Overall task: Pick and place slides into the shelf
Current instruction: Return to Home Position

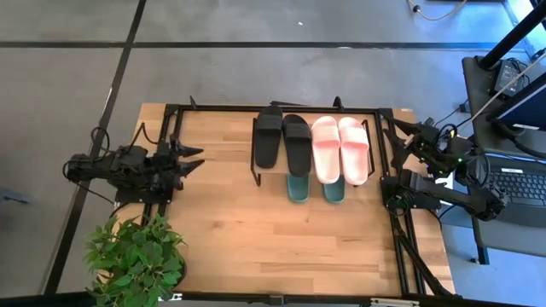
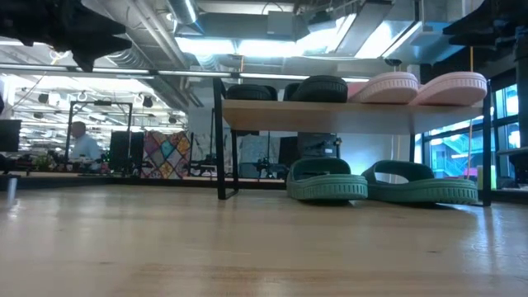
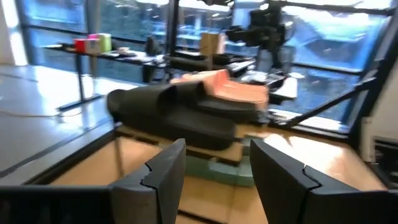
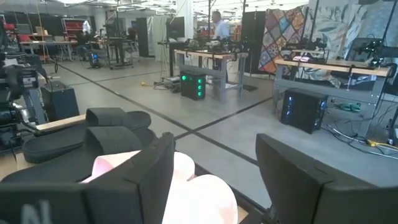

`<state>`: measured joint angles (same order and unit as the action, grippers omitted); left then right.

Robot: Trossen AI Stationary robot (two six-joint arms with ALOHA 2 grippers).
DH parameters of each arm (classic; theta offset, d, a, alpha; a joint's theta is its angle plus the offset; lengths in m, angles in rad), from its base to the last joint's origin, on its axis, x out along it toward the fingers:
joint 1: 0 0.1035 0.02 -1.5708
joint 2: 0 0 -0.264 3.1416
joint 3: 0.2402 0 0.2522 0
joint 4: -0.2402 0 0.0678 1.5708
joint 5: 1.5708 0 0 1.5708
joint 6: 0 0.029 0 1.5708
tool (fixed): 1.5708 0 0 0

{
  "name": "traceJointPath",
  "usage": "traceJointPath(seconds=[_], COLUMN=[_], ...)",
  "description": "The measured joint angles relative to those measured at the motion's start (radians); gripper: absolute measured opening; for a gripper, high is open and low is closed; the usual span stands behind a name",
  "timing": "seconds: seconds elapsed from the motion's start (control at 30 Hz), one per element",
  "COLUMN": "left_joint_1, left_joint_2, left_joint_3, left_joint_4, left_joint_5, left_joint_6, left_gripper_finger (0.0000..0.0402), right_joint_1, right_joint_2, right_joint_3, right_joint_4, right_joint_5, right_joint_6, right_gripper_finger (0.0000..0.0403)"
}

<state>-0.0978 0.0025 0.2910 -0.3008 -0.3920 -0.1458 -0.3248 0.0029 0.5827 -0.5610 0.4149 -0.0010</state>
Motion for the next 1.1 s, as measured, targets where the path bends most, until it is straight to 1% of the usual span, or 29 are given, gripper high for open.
traceJointPath(seconds=[0.1, 0.2, 0.23, 0.3, 0.37, 0.47, 0.53, 0.63, 0.8, 0.93, 1.0, 1.1], left_joint_1=[0.0, 0.0, 0.0, 0.002, 0.015, 0.048, 0.074, 0.111, 0.182, 0.218, 0.225, 0.23], left_joint_2=[0.0, 0.0, 0.0, 0.0, 0.0, 0.0, 0.0, 0.0, 0.0, 0.0, 0.0, 0.0], left_joint_3=[-0.048, -0.117, -0.145, -0.198, -0.233, -0.28, -0.283, -0.283, -0.283, -0.283, -0.283, -0.283], left_joint_4=[0.077, 0.232, 0.278, 0.329, 0.367, 0.36, 0.354, 0.361, 0.361, 0.361, 0.361, 0.361], left_joint_5=[0.087, 0.194, 0.207, 0.199, 0.166, 0.123, 0.12, 0.119, 0.062, 0.063, 0.061, 0.061], left_joint_6=[0.002, 0.052, 0.069, 0.078, 0.076, 0.042, 0.021, 0.035, 0.067, 0.051, 0.051, 0.051], left_gripper_finger=[0.0171, 0.0171, 0.0171, 0.0171, 0.0171, 0.0171, 0.0171, 0.0171, 0.0171, 0.0171, 0.0171, 0.0171], right_joint_1=[0.0, 0.0, 0.0, 0.0, 0.0, 0.0, 0.0, 0.0, 0.0, 0.0, 0.0, 0.0], right_joint_2=[0.0, 0.0, 0.0, 0.0, 0.0, 0.0, 0.0, 0.0, 0.0, 0.0, 0.0, 0.0], right_joint_3=[0.0, 0.0, 0.0, 0.0, 0.0, 0.0, 0.0, 0.0, 0.0, -0.004, -0.03, -0.111], right_joint_4=[0.0, 0.0, 0.0, 0.001, 0.001, 0.001, 0.001, 0.001, 0.001, 0.008, 0.04, 0.088], right_joint_5=[-0.001, -0.002, -0.002, -0.002, -0.002, -0.002, -0.002, -0.002, -0.002, -0.025, -0.045, -0.047], right_joint_6=[0.0, 0.0, 0.0, 0.0, 0.0, 0.0, 0.0, 0.0, 0.0, -0.001, -0.002, -0.006], right_gripper_finger=[0.0225, 0.0225, 0.0225, 0.0225, 0.0225, 0.0225, 0.0225, 0.0225, 0.0225, 0.0225, 0.0225, 0.0225])
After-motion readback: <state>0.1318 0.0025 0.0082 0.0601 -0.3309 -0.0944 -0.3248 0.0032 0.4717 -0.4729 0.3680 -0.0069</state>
